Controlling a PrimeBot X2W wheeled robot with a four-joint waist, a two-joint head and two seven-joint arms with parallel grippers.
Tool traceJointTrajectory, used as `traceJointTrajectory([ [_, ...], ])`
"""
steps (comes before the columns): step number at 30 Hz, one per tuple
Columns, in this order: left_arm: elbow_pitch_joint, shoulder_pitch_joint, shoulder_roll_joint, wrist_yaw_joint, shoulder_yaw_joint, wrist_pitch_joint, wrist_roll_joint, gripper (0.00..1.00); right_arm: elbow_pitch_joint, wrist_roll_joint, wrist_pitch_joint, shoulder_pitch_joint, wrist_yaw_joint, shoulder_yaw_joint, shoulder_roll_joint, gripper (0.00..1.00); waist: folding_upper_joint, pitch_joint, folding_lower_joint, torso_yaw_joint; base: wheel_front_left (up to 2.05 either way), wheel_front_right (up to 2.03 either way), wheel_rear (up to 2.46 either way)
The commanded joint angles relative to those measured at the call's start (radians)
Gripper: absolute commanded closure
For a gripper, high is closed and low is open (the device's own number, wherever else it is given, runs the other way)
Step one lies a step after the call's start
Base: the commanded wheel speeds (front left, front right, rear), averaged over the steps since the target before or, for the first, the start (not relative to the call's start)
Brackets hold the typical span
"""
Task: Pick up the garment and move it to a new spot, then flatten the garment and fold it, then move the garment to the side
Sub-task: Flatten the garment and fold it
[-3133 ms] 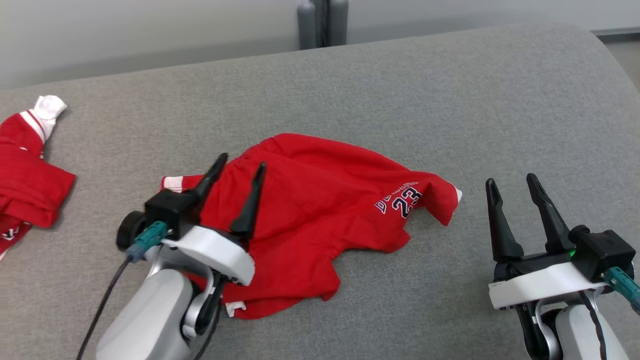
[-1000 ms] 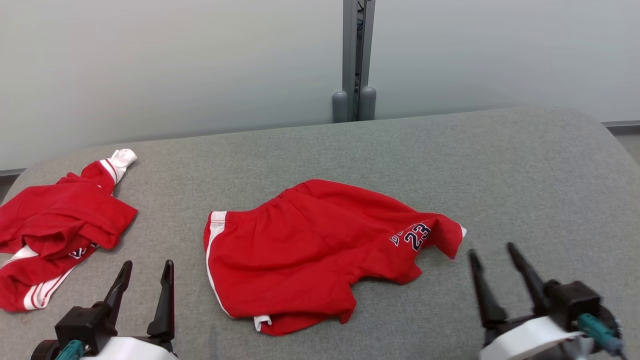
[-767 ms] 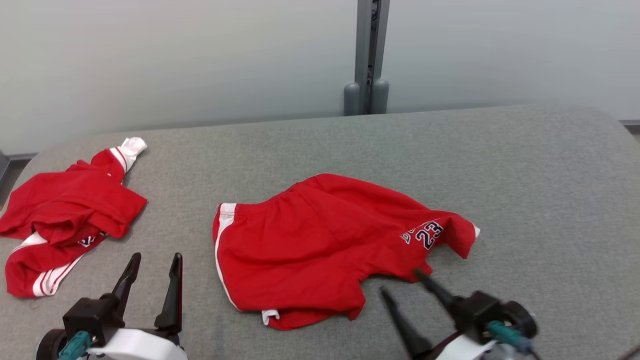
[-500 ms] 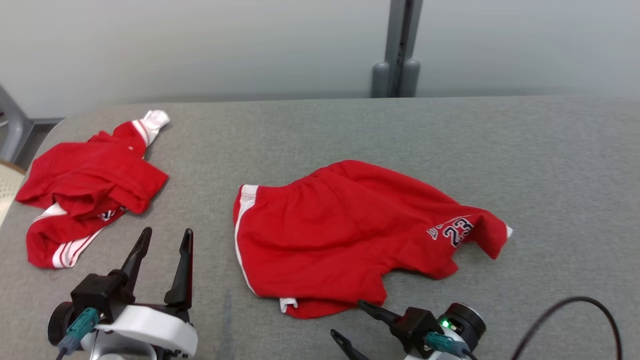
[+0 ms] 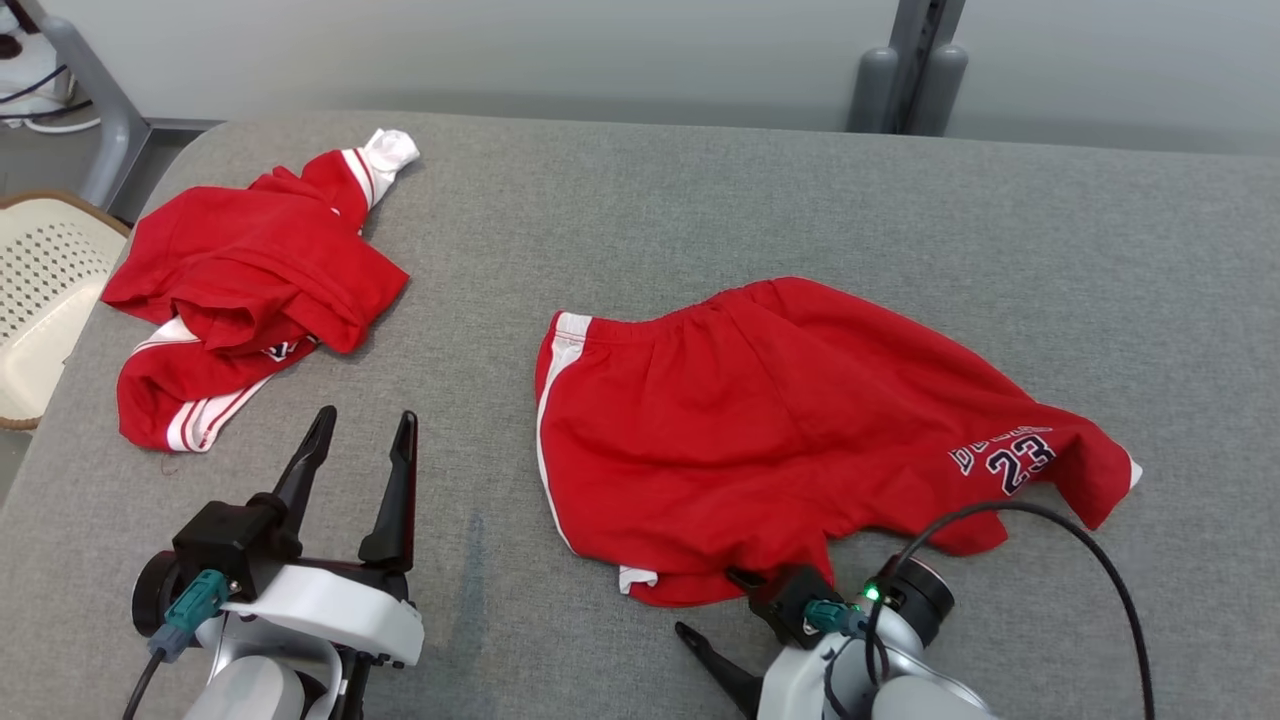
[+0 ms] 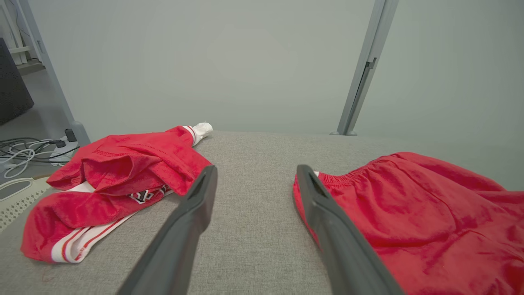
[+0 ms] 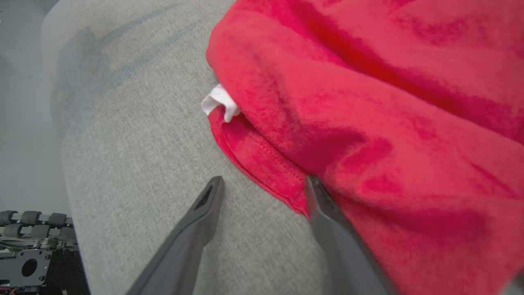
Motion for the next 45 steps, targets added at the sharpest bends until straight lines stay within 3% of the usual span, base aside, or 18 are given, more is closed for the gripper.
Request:
traceJointTrajectory([
  [1,0.006,-0.018,-0.003,-0.003,0.001,-0.007,0.008,0.0,0.031,0.012,-0.003,-0.014,0.0,0.013,0.008,0.0,0.0,0.006,0.0,0.006,0.0,0.0,0.0],
  [2,0.011,-0.022,-0.005,-0.006,0.0,-0.009,0.009,0.0,0.057,0.021,-0.004,-0.017,0.0,0.027,0.015,0.24,0.0,0.007,0.0,0.008,0.0,0.0,0.0],
  [3,0.017,-0.026,-0.007,-0.008,0.001,-0.009,0.01,0.0,0.078,0.034,-0.006,-0.018,0.0,0.041,0.022,0.72,0.0,0.009,0.0,0.008,0.0,0.0,0.0],
  [4,0.022,-0.028,-0.008,-0.009,0.002,-0.012,0.011,0.0,0.094,0.041,-0.008,-0.024,0.001,0.054,0.027,1.0,0.0,0.01,0.0,0.008,0.0,0.0,0.0],
  [12,0.049,-0.021,-0.012,-0.018,0.017,-0.021,0.018,0.0,0.089,0.115,-0.063,-0.066,0.001,0.125,0.02,1.0,0.0,0.002,0.0,-0.03,0.0,0.0,0.0],
  [18,0.046,-0.001,0.002,-0.012,0.036,-0.024,0.023,0.0,-0.082,0.151,-0.099,-0.092,0.0,0.158,-0.02,1.0,0.0,-0.006,0.0,-0.086,0.0,0.0,0.0],
  [22,0.039,0.008,0.007,-0.008,0.043,-0.025,0.028,0.0,-0.224,0.153,-0.103,-0.087,0.0,0.117,-0.059,1.0,0.0,-0.006,0.0,-0.119,0.0,0.0,0.0],
  [29,0.03,0.0,0.012,-0.006,0.044,-0.025,0.03,0.0,-0.373,0.122,-0.096,-0.038,0.0,-0.059,-0.106,1.0,0.0,0.004,0.0,-0.151,0.0,0.0,0.0],
  [34,0.026,-0.009,0.016,-0.005,0.043,-0.025,0.031,0.0,-0.409,0.073,-0.09,0.028,0.0,-0.271,-0.12,1.0,0.0,0.014,0.0,-0.162,0.0,0.0,0.0],
  [45,0.02,-0.038,0.023,-0.008,0.033,-0.019,0.034,0.0,-0.327,0.079,-0.068,0.162,0.0,-0.688,-0.1,1.0,0.0,0.061,0.0,-0.167,0.0,0.0,0.0],
])
